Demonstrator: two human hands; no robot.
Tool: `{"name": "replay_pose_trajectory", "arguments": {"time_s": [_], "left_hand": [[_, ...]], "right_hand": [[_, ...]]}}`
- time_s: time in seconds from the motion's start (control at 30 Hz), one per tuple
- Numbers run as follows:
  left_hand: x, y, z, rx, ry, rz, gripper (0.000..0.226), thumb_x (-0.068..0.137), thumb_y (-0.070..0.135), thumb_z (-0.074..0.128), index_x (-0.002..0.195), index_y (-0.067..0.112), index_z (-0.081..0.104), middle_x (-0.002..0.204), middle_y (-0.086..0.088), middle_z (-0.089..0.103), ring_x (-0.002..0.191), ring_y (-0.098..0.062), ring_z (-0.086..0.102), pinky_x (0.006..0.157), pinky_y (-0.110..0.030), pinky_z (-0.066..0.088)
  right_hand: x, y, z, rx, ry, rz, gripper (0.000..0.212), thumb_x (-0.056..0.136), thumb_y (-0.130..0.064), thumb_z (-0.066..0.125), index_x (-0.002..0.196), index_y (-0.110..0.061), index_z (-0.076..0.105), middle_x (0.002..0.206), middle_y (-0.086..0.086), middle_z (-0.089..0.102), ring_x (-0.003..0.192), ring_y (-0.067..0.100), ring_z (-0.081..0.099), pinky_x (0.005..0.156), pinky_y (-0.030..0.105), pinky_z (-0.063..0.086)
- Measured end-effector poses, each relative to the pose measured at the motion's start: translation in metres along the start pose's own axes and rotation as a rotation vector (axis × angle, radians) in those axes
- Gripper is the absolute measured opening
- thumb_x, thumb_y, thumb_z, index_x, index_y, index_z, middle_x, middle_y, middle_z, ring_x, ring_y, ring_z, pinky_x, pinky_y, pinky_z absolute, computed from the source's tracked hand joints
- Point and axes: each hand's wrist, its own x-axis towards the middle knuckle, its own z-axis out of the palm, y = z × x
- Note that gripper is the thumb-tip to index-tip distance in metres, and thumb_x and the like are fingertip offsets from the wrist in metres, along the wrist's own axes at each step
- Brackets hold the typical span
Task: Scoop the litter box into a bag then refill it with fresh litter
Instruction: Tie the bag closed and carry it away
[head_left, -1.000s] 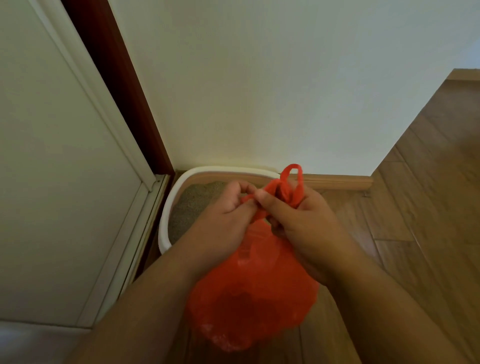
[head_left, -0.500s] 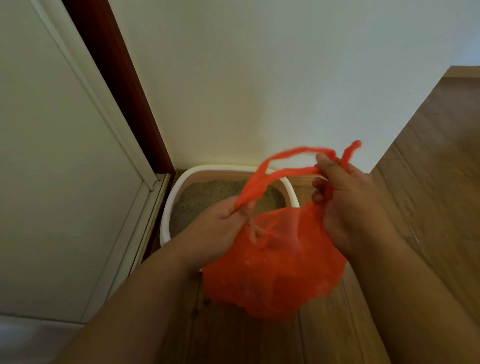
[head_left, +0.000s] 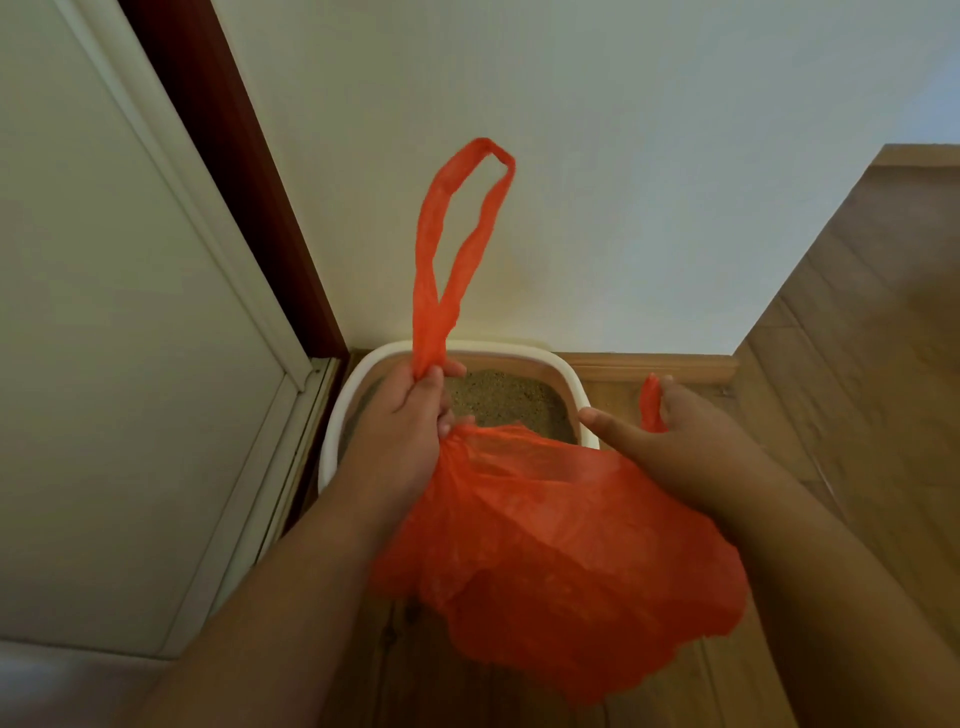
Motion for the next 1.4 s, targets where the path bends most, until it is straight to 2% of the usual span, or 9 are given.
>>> {"name": "replay_pose_trajectory", "arguments": {"time_s": [0.07,0.2,0.33,0.43,0.6,0.87,1.03,1.2,1.4], "left_hand": [[0.000,0.000,0.001,0.035,0.046,0.036,0.030,0.109,0.028,0.042,0.097,0.030,0.069,0.059,0.013,0.047,0.055,-0.003,0.053,0.090,-0.044,0.060],[0.002,0.003,0.003,-0.001,0.129,0.068,0.033,0.110,0.029,0.040,0.090,0.036,0.065,0.059,0.014,0.048,0.053,0.000,0.056,0.089,-0.055,0.059],[0.003,0.006,0.002,-0.063,0.164,0.070,0.037,0.110,0.026,0.039,0.087,0.038,0.065,0.059,0.014,0.047,0.054,-0.001,0.053,0.093,-0.053,0.058],[0.002,0.007,0.002,-0.050,0.154,0.075,0.035,0.110,0.027,0.039,0.088,0.037,0.065,0.061,0.012,0.047,0.055,-0.002,0.052,0.086,-0.048,0.059],[-0.001,0.007,0.005,-0.021,0.116,0.052,0.032,0.107,0.033,0.044,0.085,0.035,0.066,0.060,0.011,0.045,0.055,-0.007,0.046,0.062,-0.037,0.045],[-0.002,0.014,0.007,0.046,-0.021,-0.117,0.031,0.109,0.027,0.037,0.089,0.017,0.058,0.052,0.007,0.045,0.049,-0.012,0.042,0.048,-0.027,0.035],[-0.009,0.014,0.006,-0.004,-0.037,-0.099,0.028,0.110,0.032,0.038,0.102,0.016,0.060,0.056,0.006,0.045,0.054,-0.014,0.052,0.053,-0.028,0.047],[-0.014,0.027,0.012,-0.506,-0.051,-0.112,0.028,0.110,0.028,0.041,0.092,0.014,0.059,0.054,0.003,0.033,0.047,-0.013,0.049,0.057,-0.034,0.055],[-0.023,0.028,0.013,-0.360,-0.234,-0.116,0.033,0.106,0.039,0.042,0.090,0.017,0.062,0.057,0.004,0.031,0.042,-0.008,0.026,0.039,-0.021,0.024]], "right_hand": [[-0.001,-0.002,0.001,-0.072,0.091,-0.065,0.090,0.076,-0.083,0.057,0.139,-0.019,0.046,0.140,0.004,0.053,0.123,0.026,0.052,0.090,0.038,0.043],[0.006,0.005,0.009,-0.128,0.073,0.005,0.115,0.069,-0.095,0.042,0.160,-0.031,0.014,0.166,0.003,0.022,0.151,0.029,0.025,0.116,0.057,0.030],[0.007,0.006,0.017,0.260,-0.189,0.154,0.126,0.064,-0.093,0.053,0.159,-0.039,-0.010,0.167,0.010,0.019,0.146,0.040,0.034,0.111,0.062,0.039],[0.004,-0.002,0.022,0.316,-0.190,0.133,0.111,0.074,-0.082,0.061,0.160,-0.024,0.020,0.151,0.013,0.048,0.127,0.037,0.056,0.102,0.056,0.051],[0.000,-0.013,0.024,0.487,-0.010,-0.113,0.010,0.092,-0.025,0.064,0.096,-0.022,0.072,0.089,0.008,0.074,0.083,0.032,0.071,0.077,0.060,0.059],[-0.017,-0.034,0.017,1.287,-0.158,-0.198,0.024,0.104,-0.011,0.044,0.120,-0.015,0.062,0.103,0.004,0.078,0.106,0.024,0.072,0.093,0.048,0.056],[-0.022,-0.036,0.012,1.777,-0.353,-0.053,0.017,0.094,-0.011,0.040,0.079,-0.016,0.046,0.059,-0.001,0.025,0.049,0.014,0.034,0.064,0.035,0.055],[-0.018,-0.032,0.002,1.591,-0.211,-0.086,0.013,0.099,-0.012,0.044,0.088,-0.016,0.042,0.064,-0.004,0.028,0.048,0.007,0.022,0.039,0.020,0.019],[-0.026,-0.039,0.006,0.979,-0.130,-0.158,0.025,0.106,-0.023,0.051,0.127,-0.033,0.042,0.076,0.011,0.058,0.047,0.015,0.052,0.042,0.028,0.049]]}}
